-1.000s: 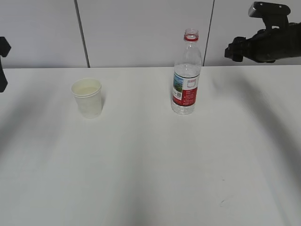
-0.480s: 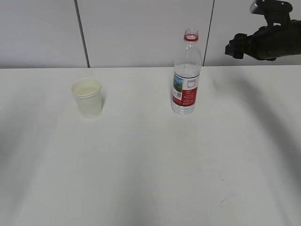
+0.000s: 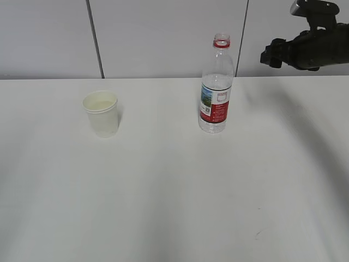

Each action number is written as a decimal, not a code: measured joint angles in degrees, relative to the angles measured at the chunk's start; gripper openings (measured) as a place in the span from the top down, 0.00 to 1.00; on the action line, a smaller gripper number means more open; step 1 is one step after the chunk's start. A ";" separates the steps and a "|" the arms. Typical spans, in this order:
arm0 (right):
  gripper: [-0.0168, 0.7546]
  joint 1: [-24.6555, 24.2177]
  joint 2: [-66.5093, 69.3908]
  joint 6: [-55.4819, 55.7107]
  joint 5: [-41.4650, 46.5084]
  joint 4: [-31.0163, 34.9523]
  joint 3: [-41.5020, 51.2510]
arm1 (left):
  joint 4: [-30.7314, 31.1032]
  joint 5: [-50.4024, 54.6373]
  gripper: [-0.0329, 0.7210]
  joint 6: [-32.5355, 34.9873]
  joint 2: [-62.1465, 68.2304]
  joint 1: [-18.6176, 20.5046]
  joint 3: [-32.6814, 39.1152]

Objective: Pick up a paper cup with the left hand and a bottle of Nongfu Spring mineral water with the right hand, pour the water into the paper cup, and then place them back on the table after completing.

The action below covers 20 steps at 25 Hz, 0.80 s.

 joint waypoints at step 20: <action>0.24 0.00 0.00 1.46 -1.57 -0.19 0.00 | 0.02 -1.26 0.38 1.14 -27.66 0.00 7.46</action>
